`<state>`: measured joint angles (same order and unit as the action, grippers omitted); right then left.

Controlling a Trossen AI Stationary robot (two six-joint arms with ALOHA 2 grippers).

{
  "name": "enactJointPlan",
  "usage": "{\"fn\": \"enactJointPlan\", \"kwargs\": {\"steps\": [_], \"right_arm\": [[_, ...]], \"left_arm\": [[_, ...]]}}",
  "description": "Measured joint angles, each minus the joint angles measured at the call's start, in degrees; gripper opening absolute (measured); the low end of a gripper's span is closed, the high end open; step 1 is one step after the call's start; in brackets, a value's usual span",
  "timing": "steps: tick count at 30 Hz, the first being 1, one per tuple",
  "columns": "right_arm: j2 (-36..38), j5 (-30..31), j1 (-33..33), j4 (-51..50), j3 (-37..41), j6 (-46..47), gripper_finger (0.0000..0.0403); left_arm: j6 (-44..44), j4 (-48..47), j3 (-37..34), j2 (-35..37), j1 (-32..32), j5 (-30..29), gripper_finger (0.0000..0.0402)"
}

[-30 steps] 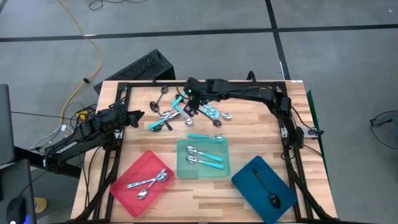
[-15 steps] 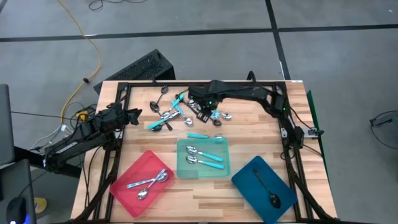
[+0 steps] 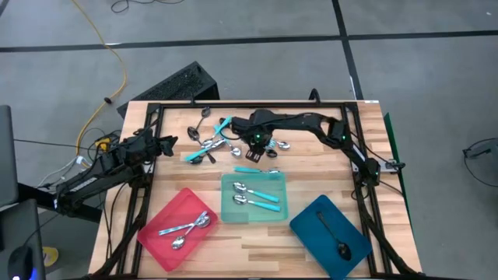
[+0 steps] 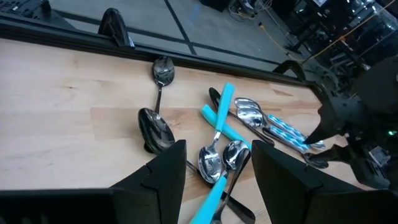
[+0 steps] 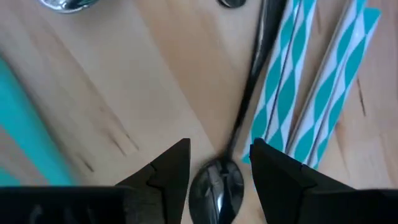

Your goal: Sort silverware by color (type)

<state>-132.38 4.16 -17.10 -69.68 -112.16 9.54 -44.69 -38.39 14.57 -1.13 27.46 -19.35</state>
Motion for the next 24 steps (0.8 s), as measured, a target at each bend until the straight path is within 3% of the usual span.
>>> {"fn": "enactJointPlan", "kwargs": {"steps": [17,24], "right_arm": [[-0.04,-0.08,-0.57,1.30,0.03,0.28,0.0189],[0.17,-0.04,-1.31,4.67,5.35,0.40,0.0189]], "left_arm": [[-0.13,-0.28,0.00,0.02,0.00,-0.15,0.0167],[-0.15,-0.33,0.00,0.00,0.01,-0.32,0.0167]]}}
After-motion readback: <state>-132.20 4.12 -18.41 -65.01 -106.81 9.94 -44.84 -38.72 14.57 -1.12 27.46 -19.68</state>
